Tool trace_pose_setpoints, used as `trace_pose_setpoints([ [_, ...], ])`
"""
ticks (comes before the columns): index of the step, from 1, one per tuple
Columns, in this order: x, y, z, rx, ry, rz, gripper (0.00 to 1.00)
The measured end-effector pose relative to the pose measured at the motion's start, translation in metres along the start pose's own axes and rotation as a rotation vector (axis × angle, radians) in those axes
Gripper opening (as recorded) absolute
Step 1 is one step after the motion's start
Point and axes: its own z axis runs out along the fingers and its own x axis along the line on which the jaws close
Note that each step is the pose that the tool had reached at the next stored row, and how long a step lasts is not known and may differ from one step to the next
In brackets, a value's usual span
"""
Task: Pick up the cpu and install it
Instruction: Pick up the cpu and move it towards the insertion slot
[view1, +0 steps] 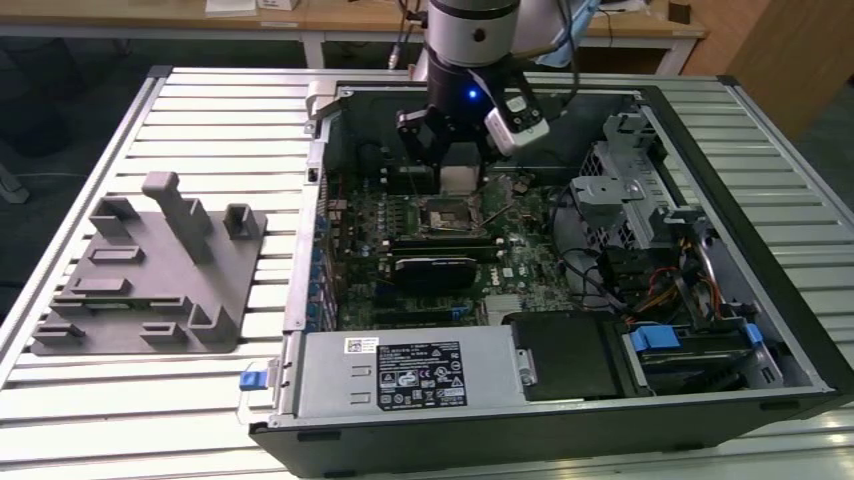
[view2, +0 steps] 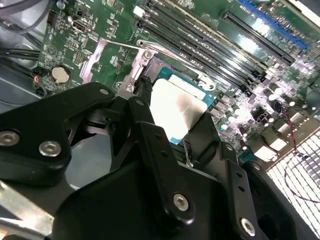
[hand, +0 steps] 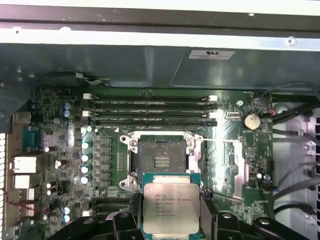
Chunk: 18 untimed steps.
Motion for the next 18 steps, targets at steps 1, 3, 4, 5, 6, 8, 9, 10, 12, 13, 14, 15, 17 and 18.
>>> trace_pose_setpoints([
  [1, 0.0001, 0.0005, 0.0019, 0.0001, 0.0013, 0.000, 0.54],
  [3, 0.0003, 0.0015, 0.0054, 0.0003, 0.0039, 0.000, 0.54],
  [4, 0.0003, 0.0020, 0.0068, 0.0003, 0.0048, 0.000, 0.54],
  [5, 0.0004, 0.0023, 0.0080, 0.0005, 0.0054, 0.000, 0.54],
  [6, 0.0004, 0.0026, 0.0091, 0.0004, 0.0059, 0.000, 0.54],
  [8, 0.0006, 0.0030, 0.0121, 0.0004, 0.0070, 0.000, 0.54],
  [9, 0.0006, 0.0032, 0.0139, 0.0003, 0.0077, 0.000, 0.54],
  [10, 0.0008, 0.0034, 0.0157, 0.0004, 0.0085, 0.000, 0.54],
  [12, 0.0009, 0.0038, 0.0194, 0.0004, 0.0102, 0.000, 0.54],
  [13, 0.0010, 0.0040, 0.0218, 0.0004, 0.0114, 0.000, 0.54],
  [14, 0.0011, 0.0040, 0.0218, 0.0005, 0.0115, 0.000, 0.54],
  [15, 0.0011, 0.0040, 0.0219, 0.0005, 0.0115, 0.001, 0.54],
  [17, 0.0011, 0.0040, 0.0219, 0.0005, 0.0115, 0.000, 0.54],
  [18, 0.0011, 0.0040, 0.0219, 0.0005, 0.0115, 0.001, 0.54],
])
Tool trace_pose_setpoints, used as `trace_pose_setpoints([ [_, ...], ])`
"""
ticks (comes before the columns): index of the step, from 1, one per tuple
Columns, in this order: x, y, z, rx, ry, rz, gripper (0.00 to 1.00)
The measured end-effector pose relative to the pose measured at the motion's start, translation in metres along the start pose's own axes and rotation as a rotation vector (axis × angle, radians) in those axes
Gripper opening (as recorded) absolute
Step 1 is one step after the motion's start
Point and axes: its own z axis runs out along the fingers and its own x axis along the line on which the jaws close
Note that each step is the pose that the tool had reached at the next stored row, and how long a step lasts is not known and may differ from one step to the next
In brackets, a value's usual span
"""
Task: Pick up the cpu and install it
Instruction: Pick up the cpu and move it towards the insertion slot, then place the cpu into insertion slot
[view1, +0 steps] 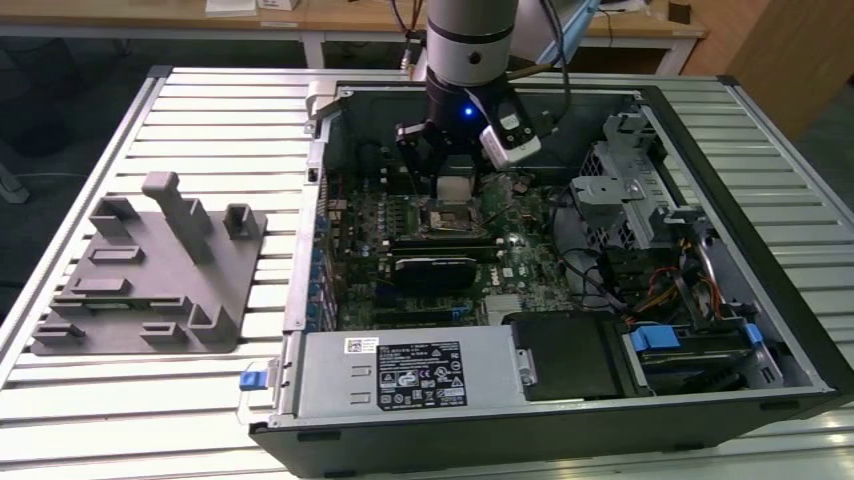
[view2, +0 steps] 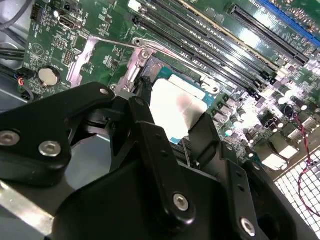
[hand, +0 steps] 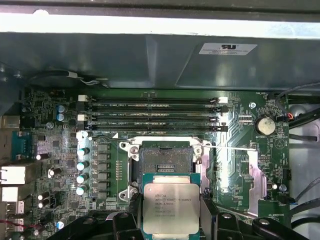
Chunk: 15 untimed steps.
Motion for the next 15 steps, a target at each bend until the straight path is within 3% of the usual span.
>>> trace_pose_setpoints([
  [15, 0.0000, 0.0000, 0.0005, -0.0001, 0.0000, 0.000, 0.54],
])
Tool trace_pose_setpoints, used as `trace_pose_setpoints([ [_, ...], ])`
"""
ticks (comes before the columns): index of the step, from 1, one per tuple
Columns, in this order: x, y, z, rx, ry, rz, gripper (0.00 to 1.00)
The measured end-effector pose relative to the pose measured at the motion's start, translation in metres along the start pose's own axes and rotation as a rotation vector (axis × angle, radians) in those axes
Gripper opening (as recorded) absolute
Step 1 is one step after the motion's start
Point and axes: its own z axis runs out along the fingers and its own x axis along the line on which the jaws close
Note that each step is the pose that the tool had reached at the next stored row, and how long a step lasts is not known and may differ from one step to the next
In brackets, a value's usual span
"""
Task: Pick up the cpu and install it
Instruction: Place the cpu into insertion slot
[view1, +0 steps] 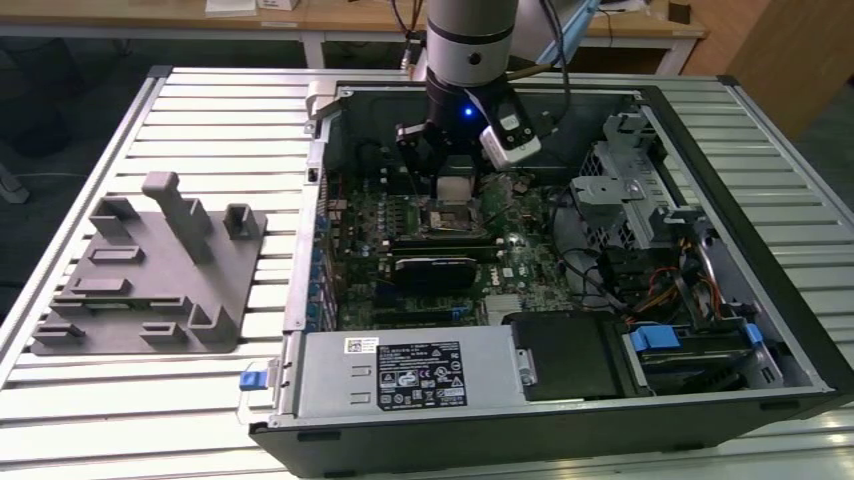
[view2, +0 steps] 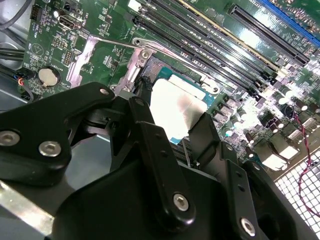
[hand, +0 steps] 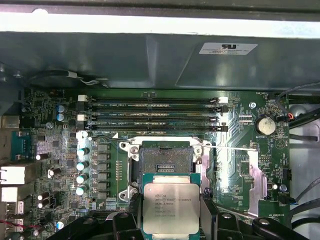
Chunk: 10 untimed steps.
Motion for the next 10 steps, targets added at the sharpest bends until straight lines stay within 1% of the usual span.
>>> trace_pose_setpoints([
  [2, 0.0000, 0.0000, 0.0000, 0.0002, -0.0003, 0.005, 0.54],
  [3, 0.0000, 0.0000, 0.0001, 0.0005, -0.0008, 0.017, 0.54],
  [10, 0.0000, 0.0000, 0.0003, 0.0049, -0.0066, 0.144, 0.54],
])
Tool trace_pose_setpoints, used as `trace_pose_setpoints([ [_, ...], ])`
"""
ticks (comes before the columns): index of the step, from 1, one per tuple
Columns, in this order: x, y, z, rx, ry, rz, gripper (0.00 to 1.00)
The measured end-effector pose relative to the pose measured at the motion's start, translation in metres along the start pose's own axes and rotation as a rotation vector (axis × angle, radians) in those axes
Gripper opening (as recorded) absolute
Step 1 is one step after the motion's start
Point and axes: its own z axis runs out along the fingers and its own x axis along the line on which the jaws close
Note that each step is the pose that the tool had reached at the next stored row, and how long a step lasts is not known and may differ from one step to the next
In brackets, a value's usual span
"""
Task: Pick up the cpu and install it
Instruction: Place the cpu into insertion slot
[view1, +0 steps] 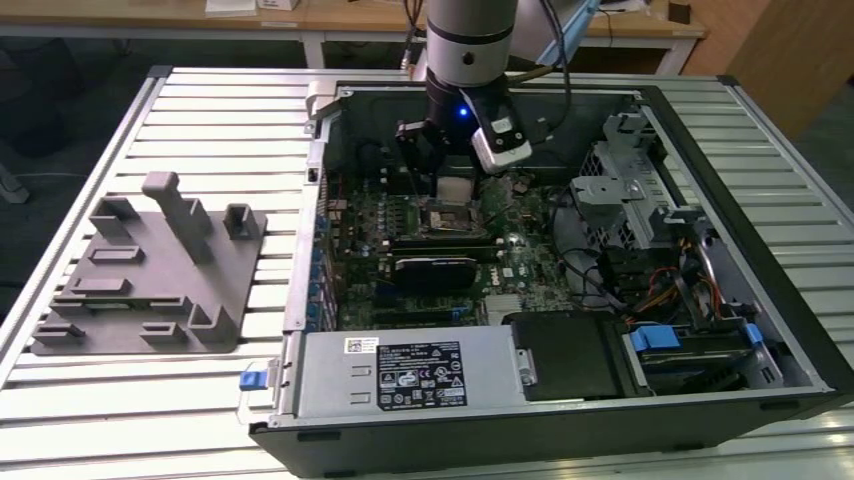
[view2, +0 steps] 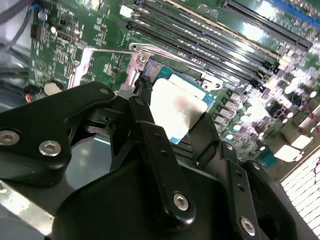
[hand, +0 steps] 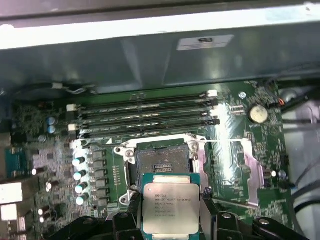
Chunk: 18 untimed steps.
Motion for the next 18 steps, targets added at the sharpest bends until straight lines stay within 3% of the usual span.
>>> trace_pose_setpoints([
  [18, 0.0000, 0.0000, 0.0006, 0.0114, -0.0150, 0.326, 0.54],
])
